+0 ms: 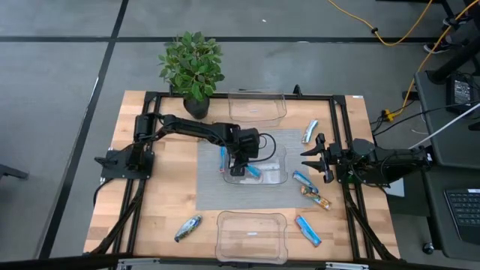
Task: Pick and place Granola Bars by type
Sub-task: Put the red granola bar into the middle transparent bin
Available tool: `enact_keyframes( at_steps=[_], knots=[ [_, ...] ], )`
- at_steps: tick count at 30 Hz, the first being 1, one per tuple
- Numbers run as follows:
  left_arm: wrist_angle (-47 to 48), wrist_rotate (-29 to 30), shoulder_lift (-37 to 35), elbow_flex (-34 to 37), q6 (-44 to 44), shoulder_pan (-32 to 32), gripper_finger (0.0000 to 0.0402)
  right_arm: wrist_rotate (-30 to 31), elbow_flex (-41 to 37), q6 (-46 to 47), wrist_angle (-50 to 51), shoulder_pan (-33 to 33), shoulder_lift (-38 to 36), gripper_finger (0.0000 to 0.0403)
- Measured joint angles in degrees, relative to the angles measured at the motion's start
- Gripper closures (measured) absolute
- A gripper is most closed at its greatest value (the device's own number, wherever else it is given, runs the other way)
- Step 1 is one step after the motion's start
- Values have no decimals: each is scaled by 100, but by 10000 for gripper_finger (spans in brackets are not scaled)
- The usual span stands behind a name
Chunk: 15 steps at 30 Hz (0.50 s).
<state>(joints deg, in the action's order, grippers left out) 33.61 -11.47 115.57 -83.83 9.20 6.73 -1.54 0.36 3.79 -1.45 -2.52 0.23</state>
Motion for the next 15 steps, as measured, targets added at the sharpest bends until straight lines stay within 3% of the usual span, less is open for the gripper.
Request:
enact_keyframes(
  at_steps=[7,15],
  knots=[
    [57,275,-60,-10,2,-4,256,0,0,0,0,0,0,254],
    [778,627,-66,-716,161,-1,249,0,1,0,0,0,0,254]
  ],
)
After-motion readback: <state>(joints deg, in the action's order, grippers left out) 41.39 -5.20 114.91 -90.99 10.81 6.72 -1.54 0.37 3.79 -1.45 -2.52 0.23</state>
